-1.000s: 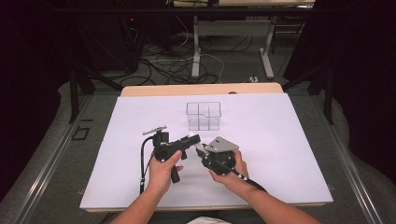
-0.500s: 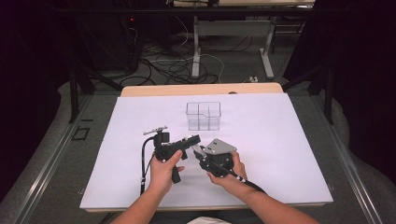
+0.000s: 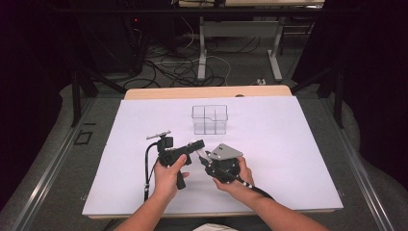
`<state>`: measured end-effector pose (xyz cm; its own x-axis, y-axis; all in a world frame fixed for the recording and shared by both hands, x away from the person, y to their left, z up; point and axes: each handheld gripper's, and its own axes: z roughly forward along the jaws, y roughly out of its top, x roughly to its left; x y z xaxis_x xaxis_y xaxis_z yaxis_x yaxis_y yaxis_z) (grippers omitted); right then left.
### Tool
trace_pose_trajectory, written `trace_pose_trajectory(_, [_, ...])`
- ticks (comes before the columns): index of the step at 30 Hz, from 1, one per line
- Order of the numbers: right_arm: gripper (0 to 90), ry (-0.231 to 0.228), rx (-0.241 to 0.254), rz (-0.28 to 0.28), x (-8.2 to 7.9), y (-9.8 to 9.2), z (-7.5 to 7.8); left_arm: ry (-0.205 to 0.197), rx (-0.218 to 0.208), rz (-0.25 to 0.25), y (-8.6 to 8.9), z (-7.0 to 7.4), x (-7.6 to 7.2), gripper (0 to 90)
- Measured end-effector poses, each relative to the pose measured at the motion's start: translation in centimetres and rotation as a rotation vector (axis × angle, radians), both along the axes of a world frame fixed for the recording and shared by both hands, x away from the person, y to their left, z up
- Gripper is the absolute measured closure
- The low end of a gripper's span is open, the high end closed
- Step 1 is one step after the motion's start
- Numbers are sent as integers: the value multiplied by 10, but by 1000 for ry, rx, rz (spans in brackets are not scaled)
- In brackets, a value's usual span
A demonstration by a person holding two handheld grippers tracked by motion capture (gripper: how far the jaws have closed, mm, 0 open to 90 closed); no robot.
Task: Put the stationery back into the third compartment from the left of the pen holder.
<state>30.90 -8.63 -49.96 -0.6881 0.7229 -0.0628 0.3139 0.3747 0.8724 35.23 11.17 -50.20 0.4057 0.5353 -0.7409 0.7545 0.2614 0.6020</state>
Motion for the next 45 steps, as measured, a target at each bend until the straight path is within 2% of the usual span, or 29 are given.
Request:
trace_pose_trajectory(2, [711, -11, 10, 0, 1, 1, -1, 3, -1, 2, 0, 0, 0, 662])
trace_pose_trajectory(7, [710, -1, 2, 2, 1, 1, -2, 12, -4, 12, -1, -1, 0, 662])
trace_pose_trajectory(15, [702, 17, -15, 7, 3, 2, -4, 14, 17, 11, -2, -3, 0, 664])
trace_pose_trajectory(20, [616, 33, -33, 12, 5, 3, -7, 12, 17, 26, 0, -2, 1, 664])
trace_pose_trajectory(26, [461, 69, -90, 8, 9, 2, -9, 10, 20, 53, 7, -2, 3, 664])
trace_pose_trajectory(27, [429, 62, -92, 12, 11, 1, -10, 10, 20, 57, 8, -2, 3, 665])
trace_pose_trajectory(29, [375, 89, -94, -9, 14, -1, -10, 4, 28, 61, 10, -2, 3, 665])
trace_pose_trajectory(37, [218, 130, -126, -58, 22, -27, -9, 2, 34, 85, 13, -3, 4, 665])
trace_pose_trajectory(40, [167, 166, -148, -77, 25, -40, -8, -5, 43, 88, 15, -3, 4, 665])
trace_pose_trajectory(45, [138, 194, -160, -137, 28, -64, -10, -11, 54, 98, 16, -1, 5, 665])
